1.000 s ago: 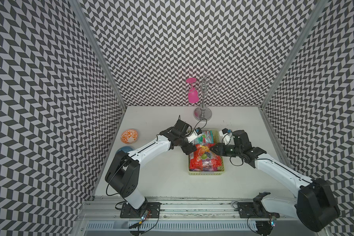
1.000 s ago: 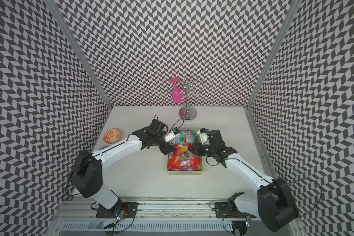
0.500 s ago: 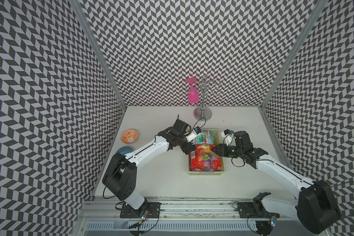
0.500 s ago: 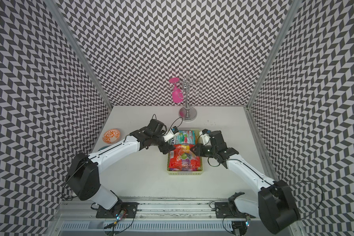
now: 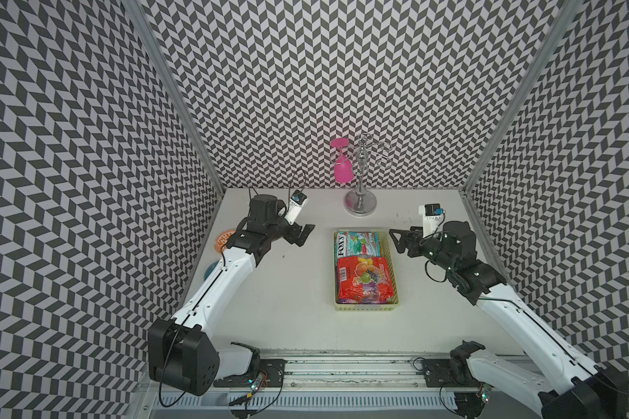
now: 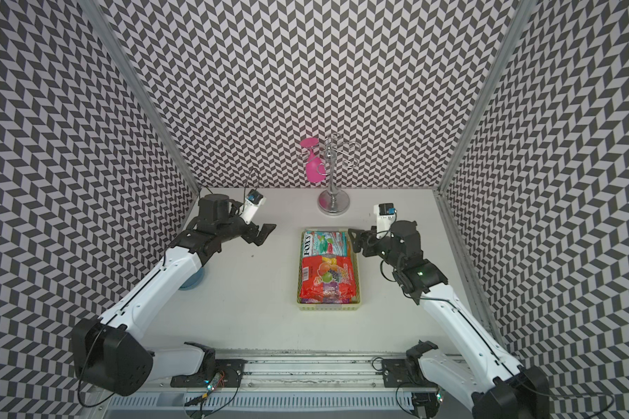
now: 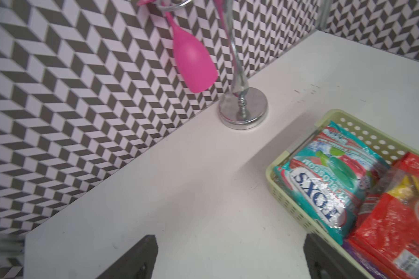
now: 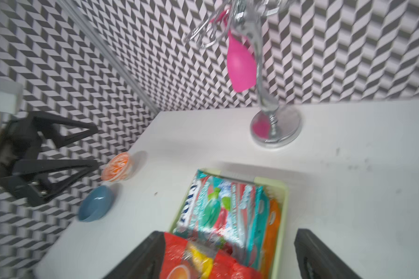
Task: Put the candies in the basket
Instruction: Place the candy in the basket, then reset both arms
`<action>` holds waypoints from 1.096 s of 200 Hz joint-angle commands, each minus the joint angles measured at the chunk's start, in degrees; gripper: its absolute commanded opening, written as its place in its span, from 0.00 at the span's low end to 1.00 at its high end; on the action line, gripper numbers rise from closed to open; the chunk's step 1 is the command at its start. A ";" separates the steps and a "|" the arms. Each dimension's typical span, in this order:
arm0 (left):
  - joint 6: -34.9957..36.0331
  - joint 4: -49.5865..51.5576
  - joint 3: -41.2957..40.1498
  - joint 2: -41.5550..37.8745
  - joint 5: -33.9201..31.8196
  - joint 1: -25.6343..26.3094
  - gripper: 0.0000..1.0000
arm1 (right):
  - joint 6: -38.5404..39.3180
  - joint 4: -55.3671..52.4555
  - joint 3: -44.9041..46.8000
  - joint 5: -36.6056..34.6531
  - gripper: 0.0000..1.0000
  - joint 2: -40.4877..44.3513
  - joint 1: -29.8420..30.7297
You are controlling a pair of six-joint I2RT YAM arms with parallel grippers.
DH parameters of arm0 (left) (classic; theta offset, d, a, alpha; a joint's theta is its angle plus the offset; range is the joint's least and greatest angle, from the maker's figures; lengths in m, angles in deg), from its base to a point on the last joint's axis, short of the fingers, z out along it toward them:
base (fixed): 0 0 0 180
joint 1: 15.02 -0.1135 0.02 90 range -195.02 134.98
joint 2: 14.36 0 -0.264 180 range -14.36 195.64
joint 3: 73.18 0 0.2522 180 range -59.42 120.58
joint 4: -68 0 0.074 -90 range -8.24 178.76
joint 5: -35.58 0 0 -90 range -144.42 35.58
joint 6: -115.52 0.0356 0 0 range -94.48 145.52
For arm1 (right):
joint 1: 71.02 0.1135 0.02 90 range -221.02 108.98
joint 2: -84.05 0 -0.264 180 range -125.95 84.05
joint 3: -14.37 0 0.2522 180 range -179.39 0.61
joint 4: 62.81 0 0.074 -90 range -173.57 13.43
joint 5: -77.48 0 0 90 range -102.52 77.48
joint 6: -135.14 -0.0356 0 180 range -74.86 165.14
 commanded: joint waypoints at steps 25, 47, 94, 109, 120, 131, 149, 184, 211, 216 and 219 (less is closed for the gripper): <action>-8.48 -17.42 -9.47 -2.28 2.35 -7.76 0.99 | 10.44 13.78 3.26 -15.77 0.99 2.45 -2.47; -10.47 -25.56 -15.10 -1.71 1.68 -9.34 0.99 | 12.87 18.29 5.55 -19.16 0.99 1.95 -3.70; -15.59 -46.45 -28.08 -0.03 -6.03 -11.67 0.99 | 18.28 31.92 15.78 -23.85 0.99 0.97 -6.81; -14.84 -52.76 -32.09 0.50 -9.23 -12.14 0.99 | 18.63 36.13 19.10 -22.97 0.99 0.49 -8.54; -15.10 -55.67 -34.46 0.63 -9.37 -12.79 0.99 | 18.29 38.76 21.17 -22.83 0.99 -0.08 -9.45; -15.52 -59.71 -37.13 0.60 -9.24 -13.29 0.99 | 18.04 41.52 22.90 -23.09 0.99 -1.13 -10.02; -15.75 -66.92 -41.50 1.32 -9.33 -14.17 0.99 | 18.07 44.00 24.84 -24.58 0.99 -2.86 -10.74; -19.80 -73.41 -43.95 4.36 -7.57 -15.93 0.99 | 17.98 53.66 30.79 -24.24 0.99 -6.43 -12.38; -19.75 -79.57 -46.57 7.09 -6.57 -16.07 0.99 | 18.05 60.69 33.25 -22.74 0.99 -9.98 -14.60; -20.06 -81.30 -47.26 7.69 -6.74 -16.08 0.99 | 18.28 62.18 33.55 -22.19 0.99 -10.88 -14.88; -20.19 -82.50 -47.71 7.94 -6.86 -16.11 0.99 | 18.50 63.19 33.64 -21.99 0.99 -11.27 -15.02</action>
